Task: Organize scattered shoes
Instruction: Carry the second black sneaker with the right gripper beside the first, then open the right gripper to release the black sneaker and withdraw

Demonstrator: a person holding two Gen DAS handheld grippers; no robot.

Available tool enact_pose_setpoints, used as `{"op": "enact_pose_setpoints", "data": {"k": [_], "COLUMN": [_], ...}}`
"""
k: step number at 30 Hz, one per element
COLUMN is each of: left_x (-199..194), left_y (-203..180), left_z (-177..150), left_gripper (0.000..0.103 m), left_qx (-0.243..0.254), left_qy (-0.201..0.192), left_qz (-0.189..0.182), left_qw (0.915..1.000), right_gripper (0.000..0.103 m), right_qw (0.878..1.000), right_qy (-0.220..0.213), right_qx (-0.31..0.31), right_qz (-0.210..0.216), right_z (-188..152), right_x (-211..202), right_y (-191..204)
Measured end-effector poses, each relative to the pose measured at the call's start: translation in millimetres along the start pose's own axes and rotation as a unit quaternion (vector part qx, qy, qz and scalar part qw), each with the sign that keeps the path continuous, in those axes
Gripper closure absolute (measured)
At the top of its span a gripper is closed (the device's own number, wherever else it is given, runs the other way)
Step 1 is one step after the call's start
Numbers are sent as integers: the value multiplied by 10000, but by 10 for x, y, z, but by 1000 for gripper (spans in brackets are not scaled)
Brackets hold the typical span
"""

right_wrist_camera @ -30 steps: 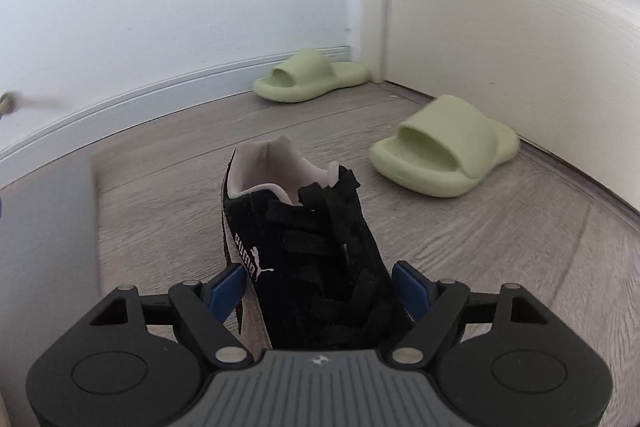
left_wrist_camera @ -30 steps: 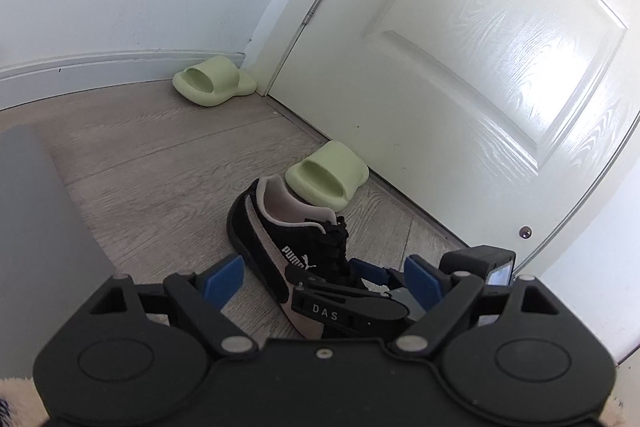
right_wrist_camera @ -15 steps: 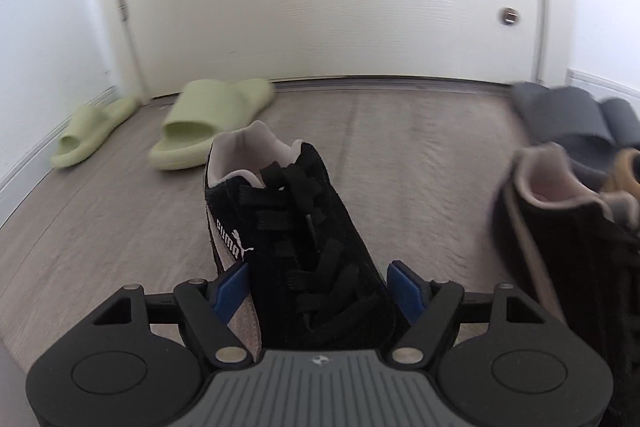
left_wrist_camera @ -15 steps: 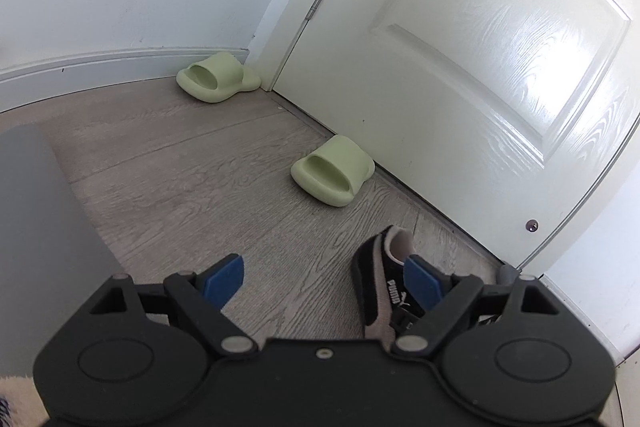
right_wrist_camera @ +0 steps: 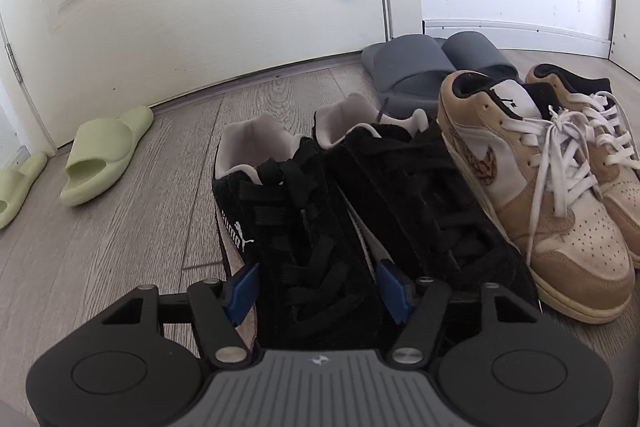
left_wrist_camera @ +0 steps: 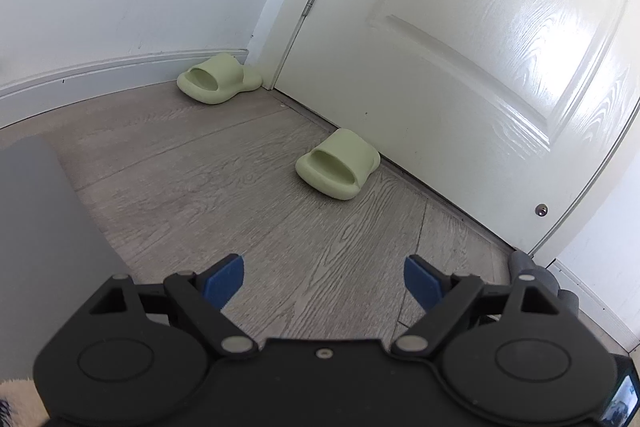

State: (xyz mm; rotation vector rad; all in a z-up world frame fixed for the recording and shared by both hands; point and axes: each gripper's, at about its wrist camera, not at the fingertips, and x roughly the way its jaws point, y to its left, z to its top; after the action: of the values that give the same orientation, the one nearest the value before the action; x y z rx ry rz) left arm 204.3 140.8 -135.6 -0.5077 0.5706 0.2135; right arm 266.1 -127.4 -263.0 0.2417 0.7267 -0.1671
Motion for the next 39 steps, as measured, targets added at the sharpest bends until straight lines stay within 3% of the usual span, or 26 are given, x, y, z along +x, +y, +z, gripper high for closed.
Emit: {"op": "enact_pose_setpoints", "data": {"k": [11, 16, 22, 23, 24, 25, 28, 32, 39], "left_x": [10, -91, -380, -449, -554, -655, -863, -895, -94], "left_y": [-8, -73, -176, -199, -232, -267, -392, -494, -448], "left_z": [-10, -63, -67, -42, -3, 41, 218, 376, 551], "left_gripper": [15, 15, 15, 15, 15, 15, 15, 15, 15], "left_qx": [45, 276, 402, 352, 301, 270, 240, 231, 314], "left_qy": [98, 190, 237, 222, 117, -15, -247, -386, -162], "left_qz": [142, 160, 95, 41, -70, -173, -388, -618, 194], "left_qw": [9998, 9993, 9989, 9991, 9995, 9995, 9987, 9971, 9992], "right_gripper": [41, 36, 32, 24, 12, 9, 7, 3, 3], "right_qw": [9991, 9932, 9870, 9865, 9869, 9888, 9880, 9825, 9662], "right_qy": [170, 371, 912, 915, 833, 645, 170, -138, -208], "right_qx": [-174, -976, -422, -412, -467, -562, -796, -627, -924], "right_qz": [356, 511, 1255, 1296, 1299, 1226, 1310, 1746, 2398], "right_z": [13, 54, 335, 381, 446, 494, 608, 639, 717], "right_x": [-73, -66, -216, -276, -360, -430, -591, -703, -572], "right_y": [-189, -136, -503, -536, -556, -556, -577, -639, -611]}}
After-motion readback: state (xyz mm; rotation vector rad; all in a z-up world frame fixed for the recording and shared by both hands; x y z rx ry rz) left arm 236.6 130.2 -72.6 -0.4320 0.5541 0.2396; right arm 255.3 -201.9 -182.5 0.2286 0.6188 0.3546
